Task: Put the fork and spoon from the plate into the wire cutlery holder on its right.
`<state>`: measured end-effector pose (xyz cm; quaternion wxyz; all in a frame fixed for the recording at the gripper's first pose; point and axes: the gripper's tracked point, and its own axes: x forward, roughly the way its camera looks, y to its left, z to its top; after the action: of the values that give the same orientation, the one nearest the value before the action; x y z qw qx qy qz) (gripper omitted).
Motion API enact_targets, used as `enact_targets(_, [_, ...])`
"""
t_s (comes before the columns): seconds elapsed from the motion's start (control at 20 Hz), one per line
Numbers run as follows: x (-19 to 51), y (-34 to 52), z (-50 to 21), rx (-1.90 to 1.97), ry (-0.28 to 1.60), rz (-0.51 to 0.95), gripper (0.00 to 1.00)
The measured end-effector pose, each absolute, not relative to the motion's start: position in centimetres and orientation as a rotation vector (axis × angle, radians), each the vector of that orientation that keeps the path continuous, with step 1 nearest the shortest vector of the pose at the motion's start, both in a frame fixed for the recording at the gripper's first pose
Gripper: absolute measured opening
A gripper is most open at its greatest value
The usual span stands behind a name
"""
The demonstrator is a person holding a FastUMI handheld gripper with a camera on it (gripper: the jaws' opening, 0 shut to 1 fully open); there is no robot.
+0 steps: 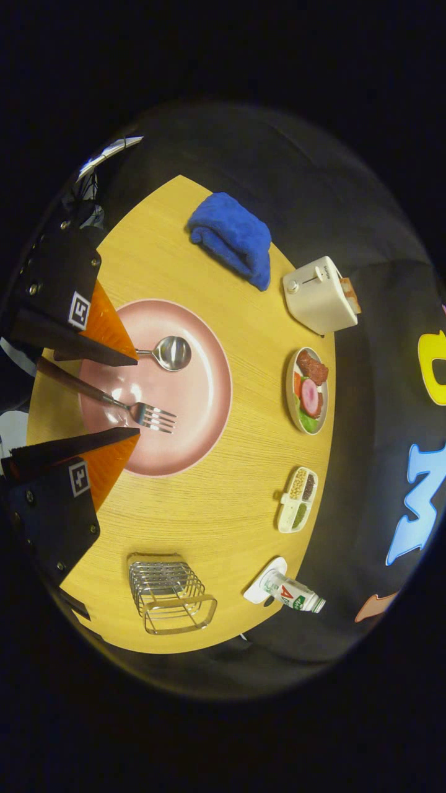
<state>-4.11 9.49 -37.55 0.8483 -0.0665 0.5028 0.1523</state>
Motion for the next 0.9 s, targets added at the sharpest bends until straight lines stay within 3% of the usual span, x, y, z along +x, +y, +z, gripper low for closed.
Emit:
enact_targets(0.35, [-4.3,9.1,-39.6,-0.132,1.17,0.291,0.62])
enact_targets(0.45, [-5.0,9.2,-41.2,-0.115,1.198,0.279,0.19])
enact_targets(0.65, [-4.6,8.7,-40.4,-0.095,1.203,0.266,0.23])
enact_targets(0.75, [-4.4,8.7,-41.8,-0.083,1.217,0.26,0.06])
enact_targets(0.9, [-4.2,8.6,-41.6,-0.048,1.211,0.241,0.06])
